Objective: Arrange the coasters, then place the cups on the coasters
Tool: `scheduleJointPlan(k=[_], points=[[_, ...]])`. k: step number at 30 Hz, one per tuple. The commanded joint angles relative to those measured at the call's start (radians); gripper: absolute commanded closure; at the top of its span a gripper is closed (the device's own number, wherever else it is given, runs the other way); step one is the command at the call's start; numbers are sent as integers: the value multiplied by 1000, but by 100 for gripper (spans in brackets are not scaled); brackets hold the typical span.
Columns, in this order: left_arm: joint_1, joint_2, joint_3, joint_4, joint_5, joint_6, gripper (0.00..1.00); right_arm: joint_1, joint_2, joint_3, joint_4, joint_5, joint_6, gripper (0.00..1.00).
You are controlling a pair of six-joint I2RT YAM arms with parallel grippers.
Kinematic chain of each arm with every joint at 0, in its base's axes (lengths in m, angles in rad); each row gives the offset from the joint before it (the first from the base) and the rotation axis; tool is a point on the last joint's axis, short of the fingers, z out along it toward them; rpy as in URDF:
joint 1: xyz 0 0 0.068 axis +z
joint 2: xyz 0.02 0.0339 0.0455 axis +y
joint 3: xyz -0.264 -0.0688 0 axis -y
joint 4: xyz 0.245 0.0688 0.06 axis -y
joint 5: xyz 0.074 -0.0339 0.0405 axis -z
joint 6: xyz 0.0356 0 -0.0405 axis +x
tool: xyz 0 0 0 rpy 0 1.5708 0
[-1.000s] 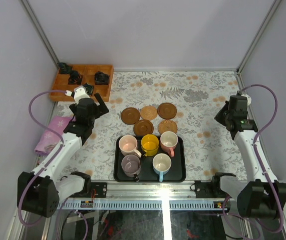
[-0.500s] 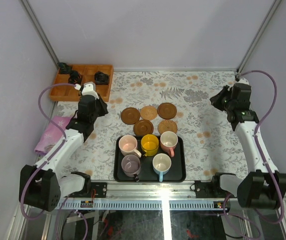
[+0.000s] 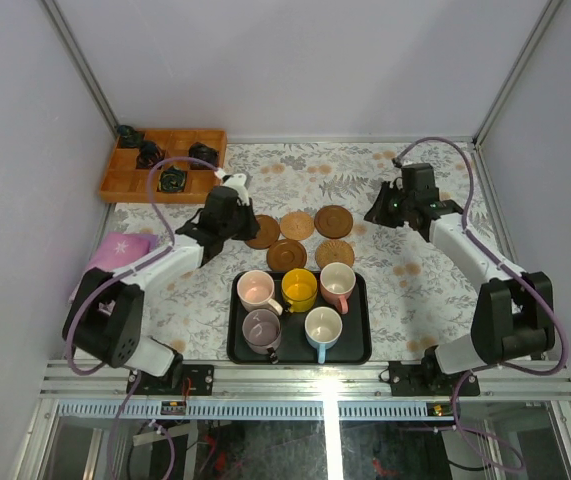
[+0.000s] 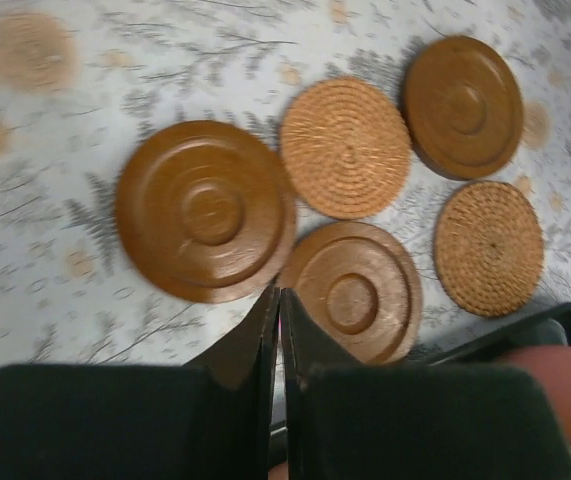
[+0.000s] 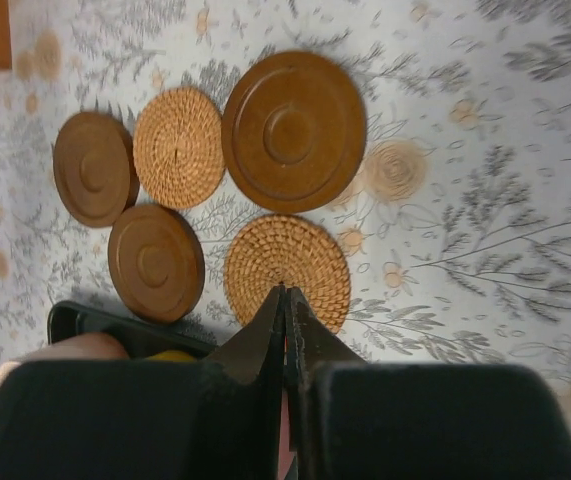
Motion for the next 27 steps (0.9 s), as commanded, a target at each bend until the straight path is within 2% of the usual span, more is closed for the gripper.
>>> scheduleJointPlan(k=[1,12,22,27], points=[[-37,97,92,10,68,9,100,52,67,45,35,-35,-7,100],[-96,268,147,-42,183,22,100,165,247,42,46,-57,-12,100],[-118,329,160,-76,208,37,100,221,372,95,49,-110,-7,100],[-124,369,169,-82,205,27,100,231,408,107,23,-86,-3,100]])
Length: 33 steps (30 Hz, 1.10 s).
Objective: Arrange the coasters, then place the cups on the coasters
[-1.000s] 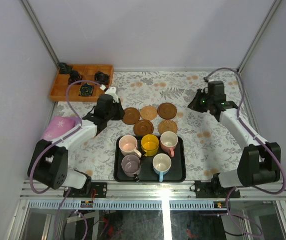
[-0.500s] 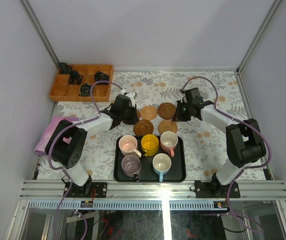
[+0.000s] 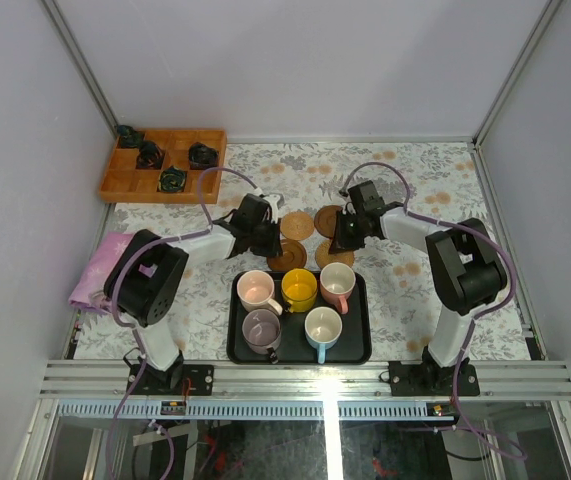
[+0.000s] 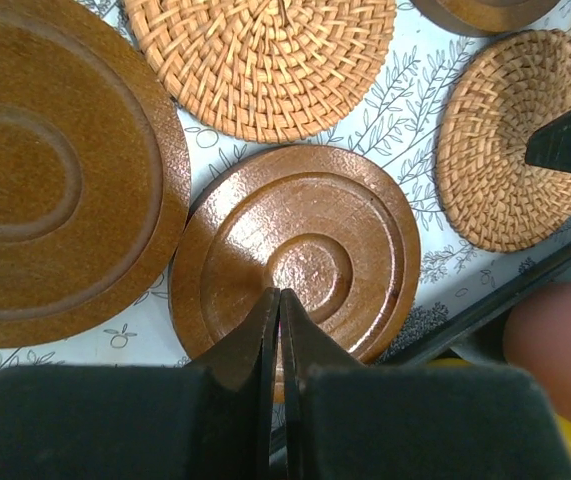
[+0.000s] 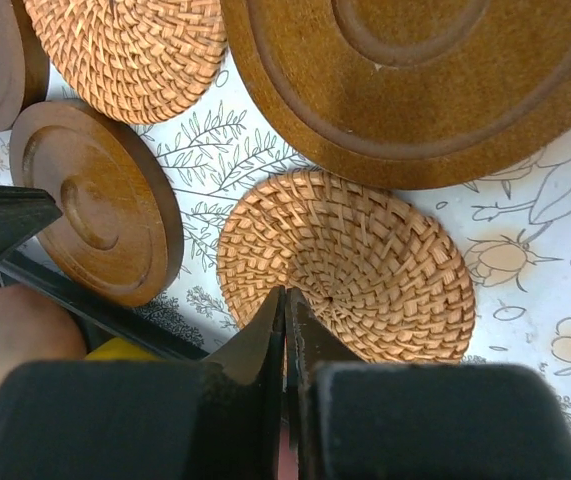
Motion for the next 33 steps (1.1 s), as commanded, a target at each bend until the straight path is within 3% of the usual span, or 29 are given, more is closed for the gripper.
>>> scheduleJointPlan(k=[1,18,25,33], points=[[-12,48,33,-16,12,4,100,12,18,47,-19,8,4,100],[18,116,69,-189,-314,12,100,-9,50,109,-285,480,38,100],[60,133,110,-194,-331,0,100,-109,55,128,-316,515,69,100],[71,246,295,-233,-304,43,100,-194,145,257,-290,509,-2,100]])
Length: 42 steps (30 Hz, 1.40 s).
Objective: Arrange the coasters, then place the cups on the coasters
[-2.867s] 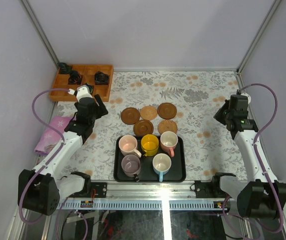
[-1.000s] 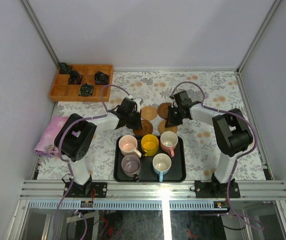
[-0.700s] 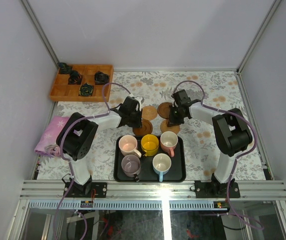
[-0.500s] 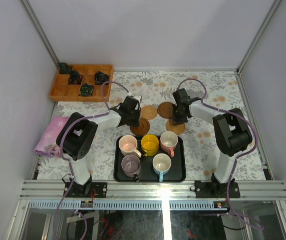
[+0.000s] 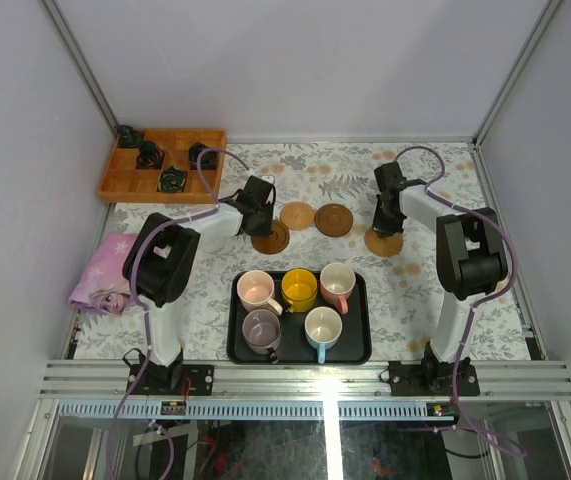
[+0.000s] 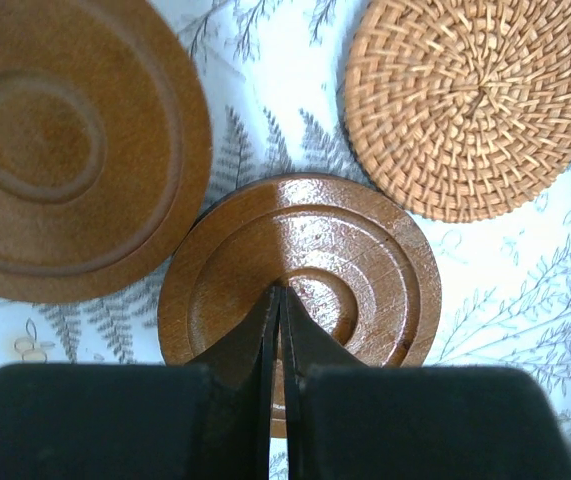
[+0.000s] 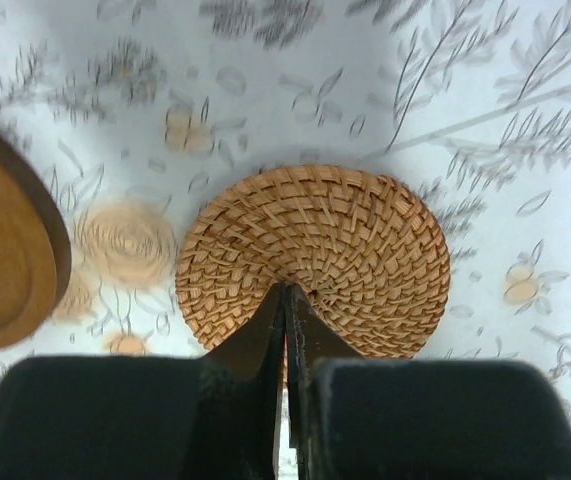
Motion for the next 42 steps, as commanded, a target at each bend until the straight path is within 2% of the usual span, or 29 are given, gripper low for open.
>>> scheduleJointPlan(k=[1,15,23,27,31,37,42], points=[[9,95,89,-85,-20,47,100,-31,76,100,-8,39,-51,100],[9,205,216,-95,123,55,100,-43,189,305,10,-10,-111,100],[8,204,215,-82,127,50,100,-42,65,274,78,-58,-148,100],[7,217,228,-82,129,44,100,-39,15,254,109,-139,-153,100],[8,227,243,-89,134,41,100,1,25,246,123,-232,-152,100],[7,229,240,-90,138,37,100,126,111,285,94,-256,-170,100],[6,220,225,-89,138,34,100,153,152,295,115,-300,-142,100]])
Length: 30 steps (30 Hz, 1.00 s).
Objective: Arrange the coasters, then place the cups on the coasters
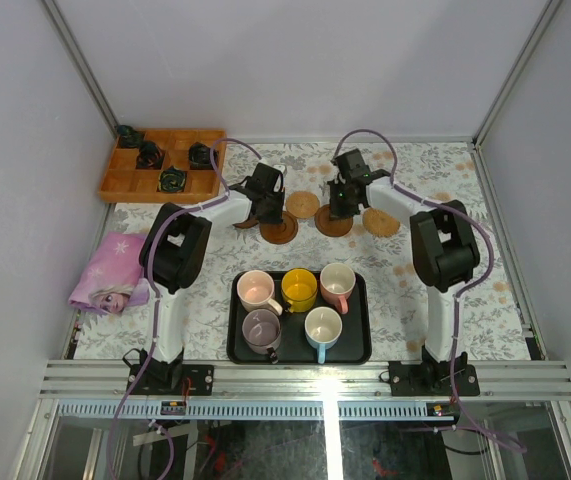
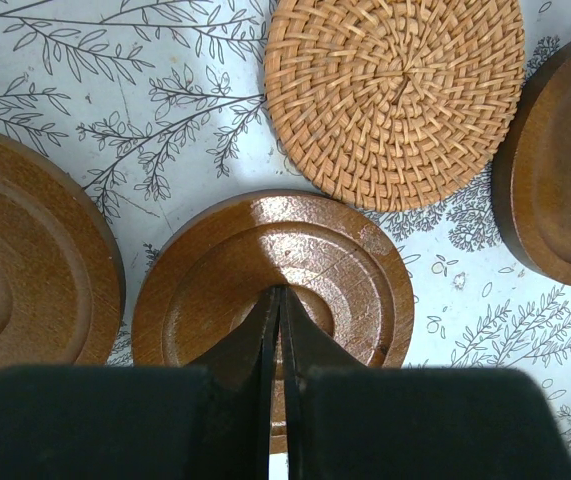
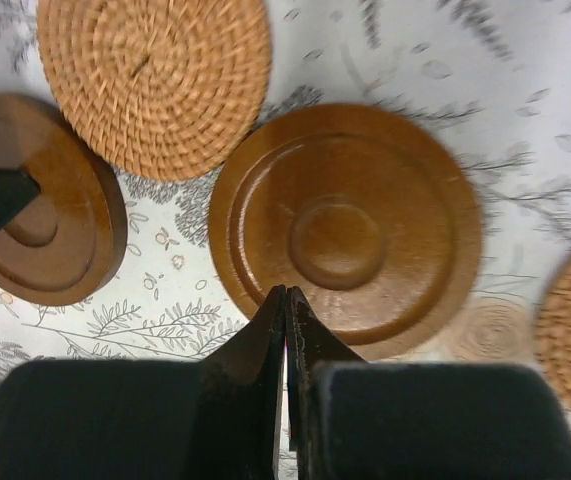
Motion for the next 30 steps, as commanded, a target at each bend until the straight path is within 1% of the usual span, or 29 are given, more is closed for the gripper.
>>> scheduleJointPlan(k=[1,5,9,14,18,30], points=[[-1,43,-29,-42,13,-6,100,8,23,43,10,-62,9,100],[-4,36,-50,-37,13,-6,100,8,47,41,9,-60,14,100],[-7,38,-66,-34,14,-10,100,8,75,36,-7,-24,22,100],[-8,35,-75,-31,9,-2,100,7,108,42,-63,94,31,100],[-10,35,-74,-33,4,5,100,-4,96,19,-82,174,44,100],[-10,67,-14,-55,17,14,100,-102,69,4,-121,280,81,100]])
